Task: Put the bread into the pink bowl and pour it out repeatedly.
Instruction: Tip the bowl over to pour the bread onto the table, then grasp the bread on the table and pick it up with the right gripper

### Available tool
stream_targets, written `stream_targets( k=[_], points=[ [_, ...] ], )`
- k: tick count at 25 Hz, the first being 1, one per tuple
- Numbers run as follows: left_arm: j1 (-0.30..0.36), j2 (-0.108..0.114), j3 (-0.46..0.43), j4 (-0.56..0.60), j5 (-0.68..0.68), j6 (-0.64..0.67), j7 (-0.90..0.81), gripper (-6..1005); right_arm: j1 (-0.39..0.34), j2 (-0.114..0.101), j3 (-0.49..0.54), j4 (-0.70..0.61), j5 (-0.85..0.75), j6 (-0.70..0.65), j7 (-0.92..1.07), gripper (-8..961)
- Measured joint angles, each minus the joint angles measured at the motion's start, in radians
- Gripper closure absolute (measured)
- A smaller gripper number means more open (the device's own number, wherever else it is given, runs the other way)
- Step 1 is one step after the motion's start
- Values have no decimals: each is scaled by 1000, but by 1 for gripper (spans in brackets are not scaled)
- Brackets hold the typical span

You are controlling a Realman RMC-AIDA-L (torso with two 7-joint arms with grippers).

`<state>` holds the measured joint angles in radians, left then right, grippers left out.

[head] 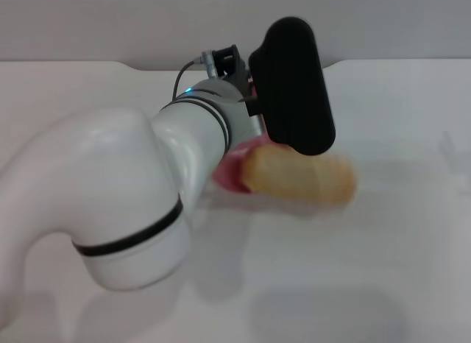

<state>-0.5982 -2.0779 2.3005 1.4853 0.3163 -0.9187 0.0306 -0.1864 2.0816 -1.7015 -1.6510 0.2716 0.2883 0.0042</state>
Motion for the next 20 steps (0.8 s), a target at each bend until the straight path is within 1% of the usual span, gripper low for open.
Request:
stream_targets(
  k=[1,2,3,7,10,13,15,17,18,19,20],
  points=[
    [0,0,0,0,0,0,0,911,0,0,0,-1,0,0,0,258],
    [0,0,11,3,33,-6,0,911,1,0,0,-1,0,0,0,259],
    [0,0,36,6,119,-22,0,911,3,0,0,-2,0,0,0,259],
    [-2,0,40,9,144,-29,0,910,7,0,0,-2,0,1,1,263],
    [0,-1,55,16,215,-36,-2,910,8,-1,0,-3,0,4,4,266],
    [0,-1,55,16,215,-36,-2,910,11,-2,-9,-9,8,15,5,269],
    [-12,-1,24,24,227,-90,-99,909,17,-3,-24,-21,28,44,1,271],
    [-12,-1,24,24,227,-90,-99,909,37,-6,-51,-50,45,122,-4,273],
    [-15,0,1,31,230,-124,-124,909,47,-7,-66,-66,46,164,-5,274],
    [-18,1,-92,64,191,-211,-160,909,59,-8,-83,-81,48,204,-5,275],
    [-18,1,-92,64,191,-211,-160,909,76,-9,-113,-95,49,250,-5,276]
  ],
)
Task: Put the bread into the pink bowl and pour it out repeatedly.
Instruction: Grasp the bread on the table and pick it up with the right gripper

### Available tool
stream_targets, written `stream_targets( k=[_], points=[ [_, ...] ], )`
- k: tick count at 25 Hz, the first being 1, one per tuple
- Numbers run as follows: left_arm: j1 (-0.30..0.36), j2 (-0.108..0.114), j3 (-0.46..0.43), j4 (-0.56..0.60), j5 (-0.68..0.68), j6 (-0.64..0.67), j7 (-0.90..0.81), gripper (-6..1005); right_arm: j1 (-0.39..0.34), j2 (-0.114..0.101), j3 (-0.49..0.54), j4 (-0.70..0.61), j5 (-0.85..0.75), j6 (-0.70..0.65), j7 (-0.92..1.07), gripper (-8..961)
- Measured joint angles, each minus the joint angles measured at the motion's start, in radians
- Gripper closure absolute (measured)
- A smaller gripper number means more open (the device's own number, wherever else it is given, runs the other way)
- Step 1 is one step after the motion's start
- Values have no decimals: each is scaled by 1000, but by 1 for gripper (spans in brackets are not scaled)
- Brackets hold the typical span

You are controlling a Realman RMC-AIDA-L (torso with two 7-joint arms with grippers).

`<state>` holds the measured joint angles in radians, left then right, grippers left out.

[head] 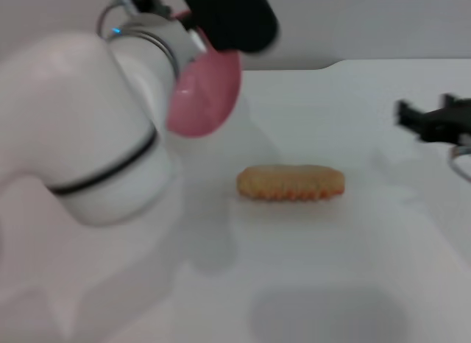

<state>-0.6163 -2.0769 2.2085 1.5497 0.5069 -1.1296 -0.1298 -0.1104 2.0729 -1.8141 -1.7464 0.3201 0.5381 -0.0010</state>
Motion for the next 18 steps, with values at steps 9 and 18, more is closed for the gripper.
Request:
stream_targets(
  k=[9,18],
  points=[
    [28,7,-139,11,-111,-32,-61,908,173,-3,-152,52,84,155,10,285],
    [29,9,-169,-34,-158,-18,-67,907,257,1,-179,152,130,187,16,294]
  ],
)
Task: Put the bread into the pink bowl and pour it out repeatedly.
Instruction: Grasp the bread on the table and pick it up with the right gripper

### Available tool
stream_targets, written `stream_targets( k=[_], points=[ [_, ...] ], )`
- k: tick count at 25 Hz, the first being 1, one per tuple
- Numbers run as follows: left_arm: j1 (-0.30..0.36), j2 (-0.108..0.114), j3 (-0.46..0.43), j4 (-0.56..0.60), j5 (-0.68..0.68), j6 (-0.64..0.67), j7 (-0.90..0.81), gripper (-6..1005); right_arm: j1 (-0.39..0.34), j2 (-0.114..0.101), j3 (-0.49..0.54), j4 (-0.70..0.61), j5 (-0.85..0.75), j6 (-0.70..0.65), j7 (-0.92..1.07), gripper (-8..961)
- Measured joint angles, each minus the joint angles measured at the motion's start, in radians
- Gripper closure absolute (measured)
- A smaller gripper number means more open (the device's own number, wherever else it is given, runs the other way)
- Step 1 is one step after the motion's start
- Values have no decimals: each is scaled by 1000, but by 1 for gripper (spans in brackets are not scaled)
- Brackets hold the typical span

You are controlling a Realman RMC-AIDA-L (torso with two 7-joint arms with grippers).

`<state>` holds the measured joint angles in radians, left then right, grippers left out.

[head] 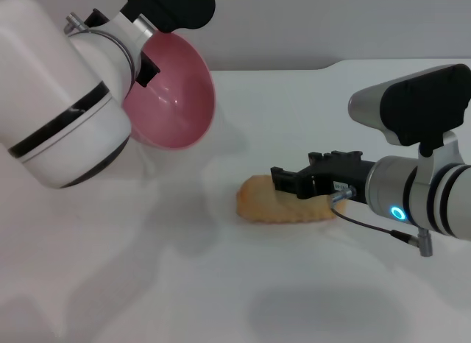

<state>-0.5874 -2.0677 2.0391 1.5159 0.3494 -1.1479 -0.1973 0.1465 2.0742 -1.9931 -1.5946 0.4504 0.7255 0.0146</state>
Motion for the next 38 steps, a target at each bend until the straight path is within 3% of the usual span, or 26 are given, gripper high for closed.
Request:
stream_targets(
  k=[38],
  points=[
    [-17,-2,-5,-12,-18,27,13,902,111,0,47,263,54,-47,17,330]
  ],
)
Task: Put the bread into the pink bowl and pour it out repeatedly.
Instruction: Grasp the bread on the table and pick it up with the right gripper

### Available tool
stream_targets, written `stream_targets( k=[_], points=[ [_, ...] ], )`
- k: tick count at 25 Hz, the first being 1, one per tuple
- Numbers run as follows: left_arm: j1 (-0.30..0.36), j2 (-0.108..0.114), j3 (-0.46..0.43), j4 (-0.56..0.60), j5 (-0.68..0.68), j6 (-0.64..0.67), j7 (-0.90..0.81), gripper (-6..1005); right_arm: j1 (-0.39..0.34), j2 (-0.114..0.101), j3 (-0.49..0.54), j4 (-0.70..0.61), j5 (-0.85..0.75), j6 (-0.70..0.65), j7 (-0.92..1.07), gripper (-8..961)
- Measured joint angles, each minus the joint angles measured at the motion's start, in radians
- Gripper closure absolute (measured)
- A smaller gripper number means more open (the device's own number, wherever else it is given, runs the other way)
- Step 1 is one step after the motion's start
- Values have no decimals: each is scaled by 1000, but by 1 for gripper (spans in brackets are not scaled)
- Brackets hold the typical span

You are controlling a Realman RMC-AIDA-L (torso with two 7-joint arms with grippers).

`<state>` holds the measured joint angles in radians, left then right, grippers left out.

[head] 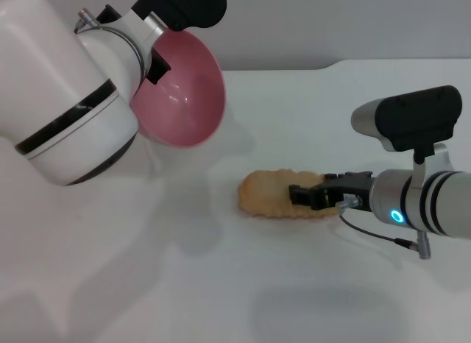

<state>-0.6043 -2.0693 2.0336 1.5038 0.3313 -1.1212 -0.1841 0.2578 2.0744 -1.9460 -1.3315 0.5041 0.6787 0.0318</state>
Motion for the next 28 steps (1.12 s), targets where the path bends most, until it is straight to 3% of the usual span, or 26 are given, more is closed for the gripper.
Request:
stream_targets(
  k=[12,18,28],
  points=[
    [0,0,0,7,3,0,0,901,52,0,-9,77,6,-4,-6,342],
    [1,0,0,9,6,0,0,900,31,-3,-8,11,3,9,-58,348],
    [2,1,-1,6,8,0,0,899,-9,-3,5,-101,-44,30,-60,482]
  ],
)
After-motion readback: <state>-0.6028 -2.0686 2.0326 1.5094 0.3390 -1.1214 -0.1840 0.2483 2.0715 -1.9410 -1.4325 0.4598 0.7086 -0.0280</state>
